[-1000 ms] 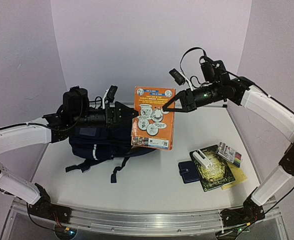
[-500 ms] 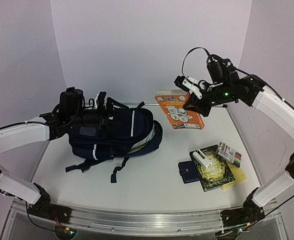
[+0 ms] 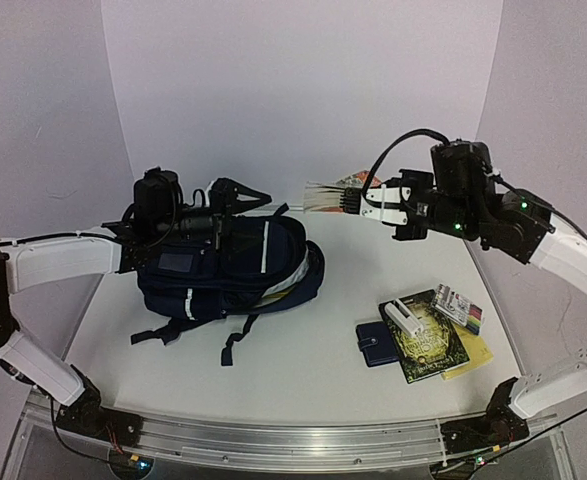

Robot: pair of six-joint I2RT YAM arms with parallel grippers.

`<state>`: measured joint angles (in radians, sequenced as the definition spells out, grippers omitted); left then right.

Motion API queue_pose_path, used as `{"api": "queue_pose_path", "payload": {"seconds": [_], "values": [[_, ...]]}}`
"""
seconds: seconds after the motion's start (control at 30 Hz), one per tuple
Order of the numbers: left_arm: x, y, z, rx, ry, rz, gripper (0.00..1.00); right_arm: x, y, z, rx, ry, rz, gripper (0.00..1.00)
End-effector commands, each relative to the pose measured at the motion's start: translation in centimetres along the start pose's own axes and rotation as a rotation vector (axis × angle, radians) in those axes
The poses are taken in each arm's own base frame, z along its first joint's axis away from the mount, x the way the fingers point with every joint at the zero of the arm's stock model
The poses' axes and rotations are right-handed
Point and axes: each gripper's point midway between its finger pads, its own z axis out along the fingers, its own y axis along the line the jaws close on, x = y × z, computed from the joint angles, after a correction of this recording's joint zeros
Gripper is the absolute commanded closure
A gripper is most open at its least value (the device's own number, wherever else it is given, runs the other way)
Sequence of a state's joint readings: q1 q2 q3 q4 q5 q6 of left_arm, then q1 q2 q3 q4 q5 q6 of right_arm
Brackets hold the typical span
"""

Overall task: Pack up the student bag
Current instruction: Pick up the book from the center of the board.

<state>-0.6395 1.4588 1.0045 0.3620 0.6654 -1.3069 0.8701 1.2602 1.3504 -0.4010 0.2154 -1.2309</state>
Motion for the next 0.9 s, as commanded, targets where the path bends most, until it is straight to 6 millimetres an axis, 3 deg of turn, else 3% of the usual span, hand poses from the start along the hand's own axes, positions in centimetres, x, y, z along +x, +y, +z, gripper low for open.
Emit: {"api": "queue_pose_path", "payload": {"seconds": [0.0,0.13,0.53,0.87], "values": [[0.5,-3.2,0.0,0.154,0.026,0.019,0.00,-2.1,-5.5,-2.2,0.259,-0.061,-0.046,1.00],[0.8,-3.5,0.4,0.191,0.040,0.007,0.00,-3.2,-4.3,-2.2,0.282,-0.088,-0.108,1.00],[2.9,-2.9,3.2,0.276,0.091,-0.051,0.00,-5.4,-3.4,-1.0,0.309,-0.067,-0.128,1.00],[2.5,-2.7,1.6,0.345,0.000,-0.072,0.00,-5.1,-1.7,-1.1,0.291,-0.059,-0.152,1.00]]}}
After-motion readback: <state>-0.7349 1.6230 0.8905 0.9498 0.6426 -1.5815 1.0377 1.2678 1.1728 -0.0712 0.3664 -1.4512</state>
